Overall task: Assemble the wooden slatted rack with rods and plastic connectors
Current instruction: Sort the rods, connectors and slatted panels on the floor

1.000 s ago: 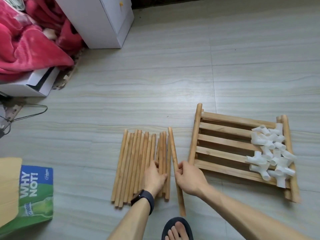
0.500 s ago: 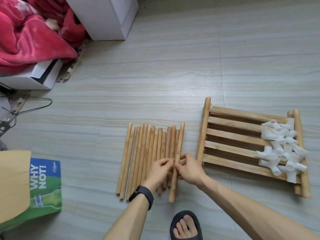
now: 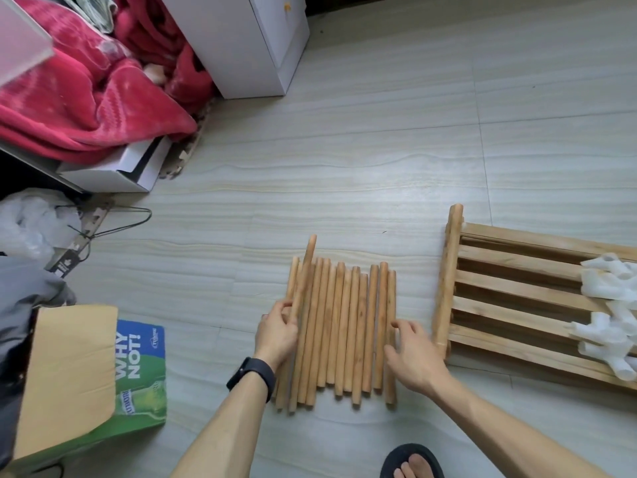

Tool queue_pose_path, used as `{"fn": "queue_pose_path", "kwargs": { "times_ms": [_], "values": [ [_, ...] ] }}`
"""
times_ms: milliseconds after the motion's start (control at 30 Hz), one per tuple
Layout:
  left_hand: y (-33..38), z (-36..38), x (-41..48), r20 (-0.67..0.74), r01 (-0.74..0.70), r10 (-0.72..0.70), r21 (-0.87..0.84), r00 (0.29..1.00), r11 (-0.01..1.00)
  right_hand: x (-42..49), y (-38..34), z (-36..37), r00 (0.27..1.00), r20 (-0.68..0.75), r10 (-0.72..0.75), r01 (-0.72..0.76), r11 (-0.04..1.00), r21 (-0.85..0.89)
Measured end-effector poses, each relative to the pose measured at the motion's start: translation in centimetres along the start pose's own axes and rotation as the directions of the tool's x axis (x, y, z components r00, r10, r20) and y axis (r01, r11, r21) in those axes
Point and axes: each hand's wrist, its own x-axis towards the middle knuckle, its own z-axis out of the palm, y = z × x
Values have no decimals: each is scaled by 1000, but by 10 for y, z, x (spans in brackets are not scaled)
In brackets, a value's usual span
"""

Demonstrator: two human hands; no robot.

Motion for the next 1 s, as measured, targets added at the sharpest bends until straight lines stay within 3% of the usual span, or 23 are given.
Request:
{"fn": "queue_pose_path", "kwargs": {
  "times_ms": [100,167,300,533,800,1000],
  "values": [
    [-21,-23,14,-110,35,-11,222,994,975,0,1,16,999,15,40,-41,996,77],
    [-34,-26,16,-129,107,-73,275,989,955,-4,1,23,999,24,32,-35,994,103],
    [-53,-5,3,-65,201,-191,261,979,944,-7,1,21,999,44,22,-26,995,100],
    [-47,20,-10,-25,163,-161,132,987,978,-4,-4,10,980,193,49,-69,993,99],
    [-19,40,-11,91,180,-207,242,974,954,-18,-27,-1,936,346,-70,-21,968,252],
    [-20,52,-7,72,186,-226,359,971,915,-19,-29,4,922,371,-107,25,975,221]
  ]
}}
